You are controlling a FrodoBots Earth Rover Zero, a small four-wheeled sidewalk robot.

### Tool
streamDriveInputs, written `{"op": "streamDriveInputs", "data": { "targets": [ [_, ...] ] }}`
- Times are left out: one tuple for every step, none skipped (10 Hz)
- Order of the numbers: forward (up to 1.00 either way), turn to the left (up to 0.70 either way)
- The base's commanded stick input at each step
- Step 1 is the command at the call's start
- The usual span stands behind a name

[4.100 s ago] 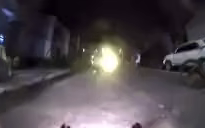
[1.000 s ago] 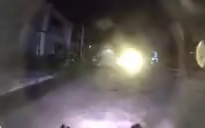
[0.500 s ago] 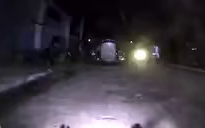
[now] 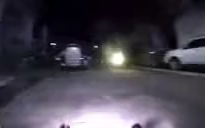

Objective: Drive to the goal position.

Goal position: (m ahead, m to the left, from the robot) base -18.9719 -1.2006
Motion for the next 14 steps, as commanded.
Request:
{"op": "streamDriveInputs", "data": {
  "targets": [
    [0.0,-1.0],
    [0.0,-1.0],
    [0.0,-1.0],
    [0.0,-1.0],
    [0.0,-1.0],
    [0.0,-1.0],
    [0.0,-1.0],
    [0.0,-1.0],
    [0.0,-1.0],
    [0.0,-1.0],
    [0.0,-1.0],
    [0.0,-1.0],
    [0.0,-1.0],
    [0.0,-1.0]
  ]
}}
